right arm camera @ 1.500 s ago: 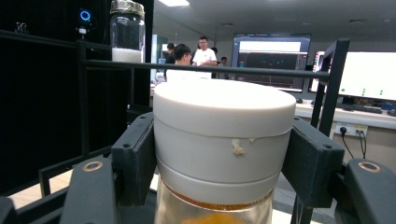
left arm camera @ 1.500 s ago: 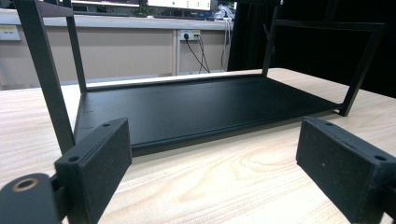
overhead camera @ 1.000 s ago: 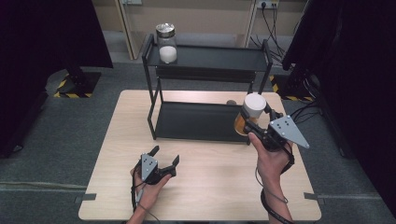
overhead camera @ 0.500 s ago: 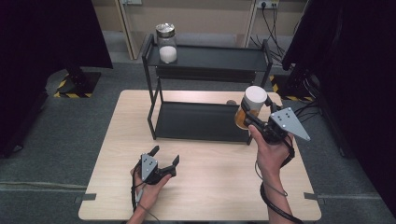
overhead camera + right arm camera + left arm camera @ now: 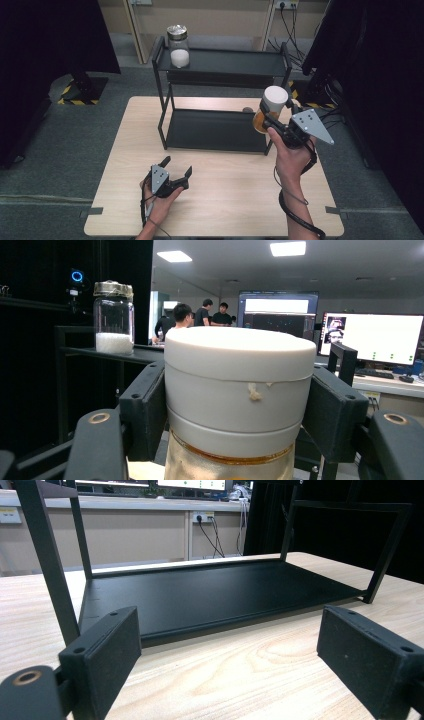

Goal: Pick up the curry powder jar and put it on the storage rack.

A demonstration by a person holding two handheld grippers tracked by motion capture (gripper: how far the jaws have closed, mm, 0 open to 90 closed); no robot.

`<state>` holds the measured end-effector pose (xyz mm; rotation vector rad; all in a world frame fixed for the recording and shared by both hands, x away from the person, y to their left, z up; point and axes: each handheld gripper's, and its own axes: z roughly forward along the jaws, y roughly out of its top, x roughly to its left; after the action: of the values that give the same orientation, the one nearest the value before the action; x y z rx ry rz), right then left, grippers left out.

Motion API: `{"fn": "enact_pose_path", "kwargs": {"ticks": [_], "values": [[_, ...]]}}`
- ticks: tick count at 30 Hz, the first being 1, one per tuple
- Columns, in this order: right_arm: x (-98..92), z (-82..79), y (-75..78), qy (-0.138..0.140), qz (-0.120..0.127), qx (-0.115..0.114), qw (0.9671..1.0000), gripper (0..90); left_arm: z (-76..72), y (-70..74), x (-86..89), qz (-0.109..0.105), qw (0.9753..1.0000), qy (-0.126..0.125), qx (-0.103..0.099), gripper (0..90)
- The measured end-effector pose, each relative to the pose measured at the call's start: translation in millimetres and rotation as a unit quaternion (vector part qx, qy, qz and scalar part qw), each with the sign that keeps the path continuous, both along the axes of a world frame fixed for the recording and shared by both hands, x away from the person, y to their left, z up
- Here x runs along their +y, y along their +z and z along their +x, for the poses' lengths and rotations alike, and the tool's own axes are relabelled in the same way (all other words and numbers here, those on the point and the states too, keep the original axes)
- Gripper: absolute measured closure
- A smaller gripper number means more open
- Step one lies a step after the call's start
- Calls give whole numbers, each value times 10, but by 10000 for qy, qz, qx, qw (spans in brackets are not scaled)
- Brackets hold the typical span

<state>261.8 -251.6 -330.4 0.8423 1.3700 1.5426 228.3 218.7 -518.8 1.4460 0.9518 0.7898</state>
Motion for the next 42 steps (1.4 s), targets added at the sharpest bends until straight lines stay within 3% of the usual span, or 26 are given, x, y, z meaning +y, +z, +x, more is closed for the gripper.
{"fn": "enact_pose_path", "kwargs": {"ticks": [42], "values": [[47,180,316,-78,112,-155,9998,340,0,4,-7,13,10000,-10,6,100]]}}
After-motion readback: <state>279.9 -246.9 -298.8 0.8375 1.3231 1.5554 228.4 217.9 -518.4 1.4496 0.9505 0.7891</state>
